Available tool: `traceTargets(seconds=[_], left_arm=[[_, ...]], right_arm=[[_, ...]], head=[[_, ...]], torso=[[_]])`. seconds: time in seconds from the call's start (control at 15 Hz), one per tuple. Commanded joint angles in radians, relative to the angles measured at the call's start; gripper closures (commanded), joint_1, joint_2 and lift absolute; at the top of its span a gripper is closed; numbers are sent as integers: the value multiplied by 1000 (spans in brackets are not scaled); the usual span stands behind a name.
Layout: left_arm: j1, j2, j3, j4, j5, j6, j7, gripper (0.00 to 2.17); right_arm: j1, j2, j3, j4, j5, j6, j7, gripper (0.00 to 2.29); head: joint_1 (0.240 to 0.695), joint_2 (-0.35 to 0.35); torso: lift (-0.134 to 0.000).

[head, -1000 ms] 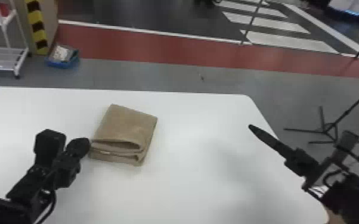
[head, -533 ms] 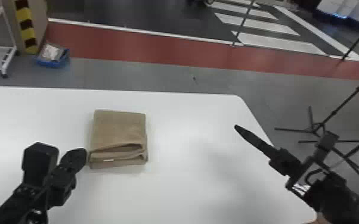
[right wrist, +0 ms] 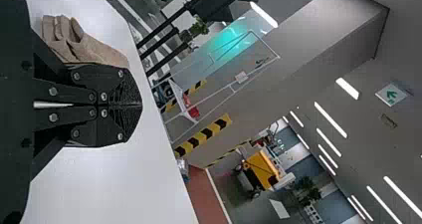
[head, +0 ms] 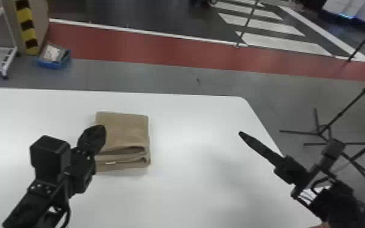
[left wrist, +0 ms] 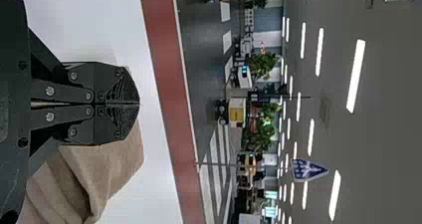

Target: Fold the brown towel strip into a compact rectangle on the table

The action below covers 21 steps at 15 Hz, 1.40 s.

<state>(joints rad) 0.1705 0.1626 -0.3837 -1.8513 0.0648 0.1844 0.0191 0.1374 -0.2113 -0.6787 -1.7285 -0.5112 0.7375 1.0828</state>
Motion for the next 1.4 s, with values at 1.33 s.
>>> traceTargets(seconds=[1.33], left_arm=[[75,-11,-1,-140,-30,155,81,1774]], right_arm=[[-30,-16,120,87,-15,-115,0,1561]], head=[[695,-350]], torso=[[-117]])
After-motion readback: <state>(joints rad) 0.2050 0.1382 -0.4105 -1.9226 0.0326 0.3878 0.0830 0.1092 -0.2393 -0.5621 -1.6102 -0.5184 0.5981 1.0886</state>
